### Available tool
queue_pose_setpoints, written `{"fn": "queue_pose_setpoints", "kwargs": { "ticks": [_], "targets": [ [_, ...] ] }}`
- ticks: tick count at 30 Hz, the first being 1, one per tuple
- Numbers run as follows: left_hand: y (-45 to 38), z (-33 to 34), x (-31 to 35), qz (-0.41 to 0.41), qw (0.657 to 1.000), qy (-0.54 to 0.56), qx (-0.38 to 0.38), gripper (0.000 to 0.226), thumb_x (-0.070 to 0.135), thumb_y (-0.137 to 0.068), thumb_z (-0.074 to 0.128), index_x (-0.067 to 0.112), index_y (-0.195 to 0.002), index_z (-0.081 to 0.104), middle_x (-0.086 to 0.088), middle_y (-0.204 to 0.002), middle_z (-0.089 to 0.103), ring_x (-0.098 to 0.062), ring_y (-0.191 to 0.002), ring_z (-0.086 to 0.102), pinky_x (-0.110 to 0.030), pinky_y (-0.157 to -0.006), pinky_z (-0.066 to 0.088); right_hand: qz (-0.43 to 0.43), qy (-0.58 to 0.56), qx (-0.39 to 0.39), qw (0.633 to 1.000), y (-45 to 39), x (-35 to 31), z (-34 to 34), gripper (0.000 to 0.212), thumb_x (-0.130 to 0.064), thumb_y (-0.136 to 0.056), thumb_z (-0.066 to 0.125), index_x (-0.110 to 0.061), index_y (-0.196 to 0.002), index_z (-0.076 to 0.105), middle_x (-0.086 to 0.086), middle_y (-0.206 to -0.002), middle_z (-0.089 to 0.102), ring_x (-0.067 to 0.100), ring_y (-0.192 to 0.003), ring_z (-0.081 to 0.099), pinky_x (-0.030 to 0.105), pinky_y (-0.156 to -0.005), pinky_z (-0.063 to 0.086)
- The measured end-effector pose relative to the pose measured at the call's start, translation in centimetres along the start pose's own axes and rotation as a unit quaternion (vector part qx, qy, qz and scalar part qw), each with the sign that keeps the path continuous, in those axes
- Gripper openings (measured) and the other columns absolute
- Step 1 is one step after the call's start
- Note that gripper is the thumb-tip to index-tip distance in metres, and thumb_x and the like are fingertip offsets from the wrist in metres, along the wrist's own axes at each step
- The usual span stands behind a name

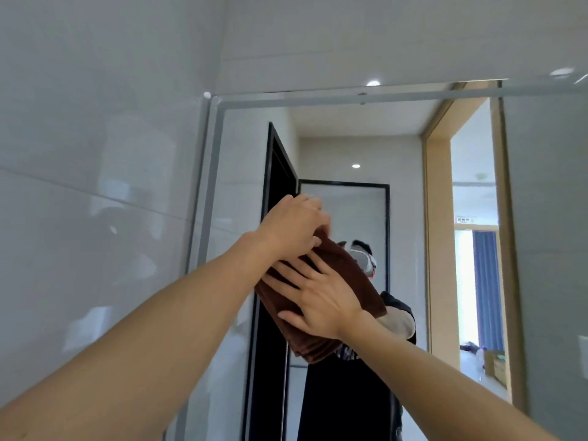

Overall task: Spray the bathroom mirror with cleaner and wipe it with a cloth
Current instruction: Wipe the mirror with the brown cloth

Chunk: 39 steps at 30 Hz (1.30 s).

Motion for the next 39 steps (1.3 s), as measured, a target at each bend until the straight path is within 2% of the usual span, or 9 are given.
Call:
{"fn": "queue_pose_setpoints", "kwargs": {
  "ticks": [5,10,14,19,23,27,31,35,39],
  "targets": [
    [0.6,-0.3,0.7,0.058,0.995,-0.042,-0.065,0.021,0.029,-0.083,0.071,0.034,-0.088,0.052,0.011,-0.097,0.042,-0.010,-0.091,0.039,-0.028,-0.079,0.026,-0.018,-0.029,-0.045,0.998,0.8,-0.3,0.2,0.069,-0.058,-0.093,0.045,-0.029,-0.154,0.032,0.002,-0.164,0.023,0.025,-0.152,0.019,0.050,-0.122,0.014],
    [1.9,-0.8,1.2,0.019,0.998,0.015,-0.057,0.029,0.009,-0.088,0.056,0.031,-0.082,0.038,0.012,-0.074,0.052,-0.014,-0.068,0.052,-0.026,-0.060,0.032,-0.040,-0.035,-0.063,0.997,1.5,-0.9,-1.4,0.066,-0.047,-0.091,0.050,-0.027,-0.152,0.035,0.005,-0.164,0.024,0.026,-0.152,0.017,0.048,-0.125,0.003],
    [2.6,-2.2,1.4,-0.009,0.997,0.036,-0.069,0.027,0.011,-0.091,0.057,0.030,-0.084,0.040,0.007,-0.079,0.056,-0.018,-0.072,0.056,-0.031,-0.061,0.042,-0.040,-0.115,-0.004,0.993,2.6,-1.9,-5.6,0.055,-0.029,-0.088,0.056,-0.021,-0.142,0.051,0.009,-0.159,0.034,0.027,-0.151,0.022,0.045,-0.123,0.017],
    [4.3,-3.6,2.5,-0.031,0.988,0.104,-0.109,0.018,0.018,-0.086,0.068,0.025,-0.092,0.052,0.006,-0.084,0.057,-0.021,-0.083,0.058,-0.036,-0.068,0.044,0.181,-0.135,0.164,0.960,8.5,0.5,-12.1,0.043,-0.030,-0.081,0.068,-0.018,-0.120,0.053,0.003,-0.133,0.049,0.026,-0.125,0.048,0.043,-0.099,0.043],
    [5.8,-4.0,4.6,-0.025,0.982,0.141,-0.126,0.014,0.019,-0.086,0.070,0.021,-0.095,0.060,0.004,-0.089,0.064,-0.019,-0.086,0.060,-0.039,-0.078,0.051,0.357,-0.279,-0.008,0.891,12.3,2.6,-11.7,0.075,-0.059,-0.070,0.071,-0.031,-0.133,0.044,-0.010,-0.120,0.056,0.009,-0.104,0.056,0.034,-0.087,0.052],
    [7.2,-3.9,5.7,-0.042,0.980,0.167,-0.095,0.014,0.019,-0.085,0.070,0.021,-0.095,0.061,0.003,-0.091,0.067,-0.017,-0.085,0.062,-0.039,-0.078,0.053,0.332,-0.426,-0.166,0.825,14.6,3.1,-10.0,0.033,-0.045,-0.077,0.078,-0.026,-0.102,0.071,-0.010,-0.113,0.063,0.013,-0.112,0.055,0.043,-0.097,0.048],
    [9.4,-3.3,6.8,-0.048,0.970,0.205,-0.125,0.016,0.017,-0.085,0.074,0.020,-0.091,0.060,0.010,-0.084,0.061,-0.014,-0.084,0.061,-0.026,-0.070,0.049,0.310,-0.392,-0.160,0.851,15.8,3.6,-11.1,0.016,-0.028,-0.083,0.077,-0.016,-0.093,0.075,-0.004,-0.113,0.064,0.016,-0.115,0.055,0.043,-0.102,0.043],
    [11.3,-2.8,7.9,-0.075,0.955,0.222,-0.180,0.024,0.019,-0.082,0.079,0.025,-0.089,0.057,0.010,-0.087,0.061,-0.013,-0.085,0.061,-0.032,-0.074,0.052,0.288,-0.368,-0.197,0.862,16.1,4.8,-13.2,0.004,-0.020,-0.085,0.075,-0.018,-0.088,0.073,0.000,-0.107,0.069,0.020,-0.103,0.063,0.045,-0.094,0.049],
    [16.1,-2.2,11.5,-0.124,0.956,0.261,-0.044,0.027,0.022,-0.080,0.079,0.034,-0.098,0.063,0.016,-0.089,0.070,-0.002,-0.083,0.063,-0.027,-0.073,0.050,0.301,-0.318,-0.107,0.893,18.9,3.3,-15.1,0.005,-0.027,-0.084,0.075,-0.030,-0.086,0.073,-0.010,-0.095,0.071,0.014,-0.093,0.064,0.041,-0.078,0.053]
  ]
}}
Point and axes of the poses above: each hand's wrist, its own y-axis away from the middle knuckle, its own z-axis out of the palm, x = y × z, the point moved 5 cm from there along -y, towards the middle knuckle
